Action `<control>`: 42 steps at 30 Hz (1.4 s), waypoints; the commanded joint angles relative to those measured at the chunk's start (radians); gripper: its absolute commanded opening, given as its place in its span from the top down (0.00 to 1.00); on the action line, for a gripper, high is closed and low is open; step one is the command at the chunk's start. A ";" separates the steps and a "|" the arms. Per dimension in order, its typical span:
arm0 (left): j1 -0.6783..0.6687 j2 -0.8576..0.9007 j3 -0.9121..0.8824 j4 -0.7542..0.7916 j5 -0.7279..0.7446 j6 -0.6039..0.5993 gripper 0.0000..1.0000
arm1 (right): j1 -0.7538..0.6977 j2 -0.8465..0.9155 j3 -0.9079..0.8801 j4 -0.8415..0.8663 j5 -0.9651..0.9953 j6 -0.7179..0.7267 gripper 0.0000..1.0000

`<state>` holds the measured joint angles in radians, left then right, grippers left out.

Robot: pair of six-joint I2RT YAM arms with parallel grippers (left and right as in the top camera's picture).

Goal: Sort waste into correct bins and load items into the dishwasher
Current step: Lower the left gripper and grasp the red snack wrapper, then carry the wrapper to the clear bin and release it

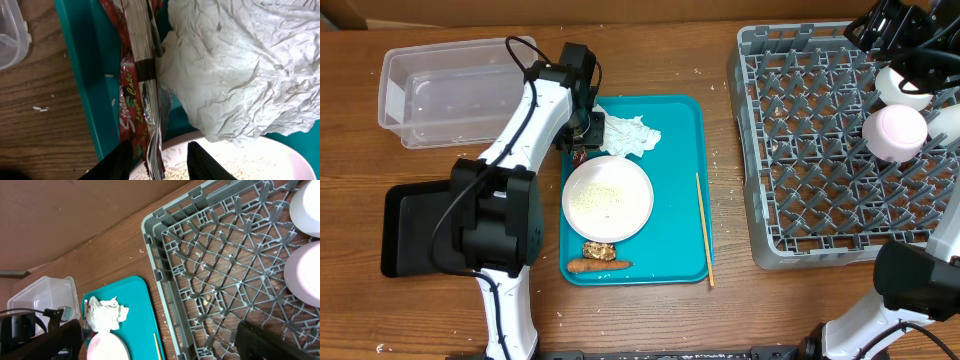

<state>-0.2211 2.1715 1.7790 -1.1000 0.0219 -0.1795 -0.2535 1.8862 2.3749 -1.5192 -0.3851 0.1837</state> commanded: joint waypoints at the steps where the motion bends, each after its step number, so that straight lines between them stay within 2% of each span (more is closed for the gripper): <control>1: -0.004 0.014 -0.022 0.004 -0.011 0.019 0.61 | 0.001 -0.010 0.014 0.004 0.003 0.003 0.00; 7: -0.005 0.014 -0.045 0.017 -0.003 0.018 0.66 | 0.001 -0.010 0.014 0.004 0.003 0.003 0.00; 10: -0.005 0.014 -0.045 0.020 -0.004 0.019 0.72 | 0.001 -0.010 0.014 0.004 0.003 0.003 0.00; 13: -0.005 0.014 -0.044 0.020 -0.007 0.019 0.81 | 0.001 -0.010 0.014 0.004 0.003 0.003 0.00; 15: -0.005 0.014 -0.042 0.018 -0.008 0.019 0.96 | 0.001 -0.010 0.014 0.004 0.003 0.003 0.00; 25: -0.005 0.007 0.070 -0.127 -0.006 0.014 0.96 | 0.001 -0.010 0.014 0.004 0.003 0.003 0.00; 35: -0.005 0.006 0.337 -0.281 -0.007 -0.012 0.96 | 0.001 -0.010 0.014 0.004 0.003 0.003 0.00; 42: 0.028 0.006 0.512 -0.271 -0.104 -0.055 0.96 | 0.001 -0.010 0.014 0.004 0.003 0.003 0.00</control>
<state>-0.2150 2.1735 2.2131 -1.3842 -0.0093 -0.1921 -0.2535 1.8862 2.3749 -1.5188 -0.3847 0.1833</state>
